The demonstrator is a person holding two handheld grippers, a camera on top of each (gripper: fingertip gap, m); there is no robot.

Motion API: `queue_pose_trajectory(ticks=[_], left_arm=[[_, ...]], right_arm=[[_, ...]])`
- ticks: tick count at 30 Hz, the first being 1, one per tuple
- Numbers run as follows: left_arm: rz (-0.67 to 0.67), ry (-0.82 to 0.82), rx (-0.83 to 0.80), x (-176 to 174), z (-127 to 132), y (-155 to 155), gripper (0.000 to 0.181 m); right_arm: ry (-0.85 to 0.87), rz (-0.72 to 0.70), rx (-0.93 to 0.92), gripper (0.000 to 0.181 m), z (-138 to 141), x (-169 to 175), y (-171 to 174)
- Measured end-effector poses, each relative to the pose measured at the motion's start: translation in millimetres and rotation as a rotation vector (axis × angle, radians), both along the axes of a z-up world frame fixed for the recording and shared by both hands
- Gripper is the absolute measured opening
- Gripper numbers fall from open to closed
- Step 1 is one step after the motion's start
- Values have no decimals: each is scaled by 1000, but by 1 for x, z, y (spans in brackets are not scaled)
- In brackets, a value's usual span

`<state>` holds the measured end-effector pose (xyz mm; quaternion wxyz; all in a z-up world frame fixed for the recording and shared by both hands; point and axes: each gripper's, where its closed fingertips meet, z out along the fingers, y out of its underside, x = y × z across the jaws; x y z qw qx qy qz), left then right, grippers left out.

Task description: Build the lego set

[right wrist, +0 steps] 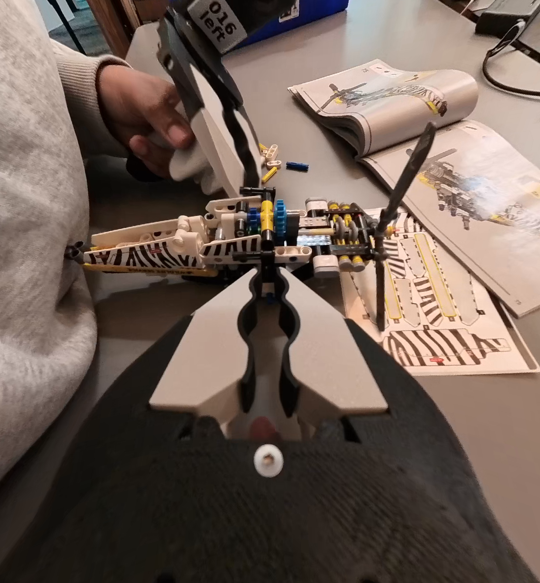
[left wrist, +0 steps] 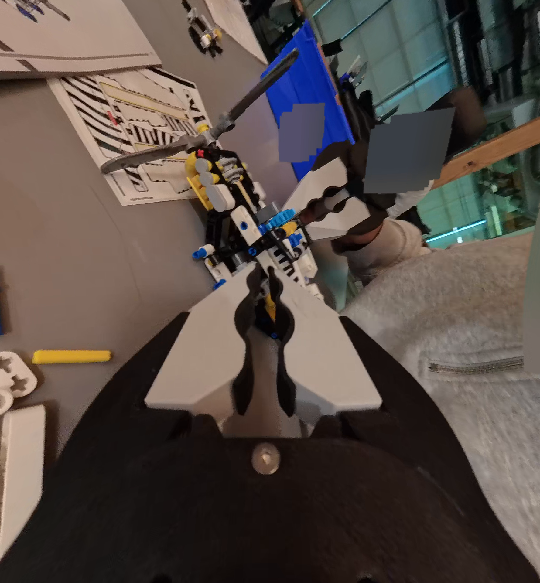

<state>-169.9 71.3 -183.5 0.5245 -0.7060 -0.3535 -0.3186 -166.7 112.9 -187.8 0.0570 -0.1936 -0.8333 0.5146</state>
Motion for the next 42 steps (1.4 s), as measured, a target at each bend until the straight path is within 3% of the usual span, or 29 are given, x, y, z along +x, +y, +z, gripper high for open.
queue_pose_trajectory(ticks=[13,19,32,42], left_arm=[[-20,5,8,-3,0,-3,6],[-5,79,-83,-10,-12,-6,16],[-70,267,-57,-12,-3,1,6],[-80,258,-60,-12,-5,0,4]], right_arm=[[10,20,6,5,0,-4,-2],[1,55,2,5,0,-4,-2],[-61,111,-20,5,0,-5,-3],[-90,113,-33,5,0,-5,-4]])
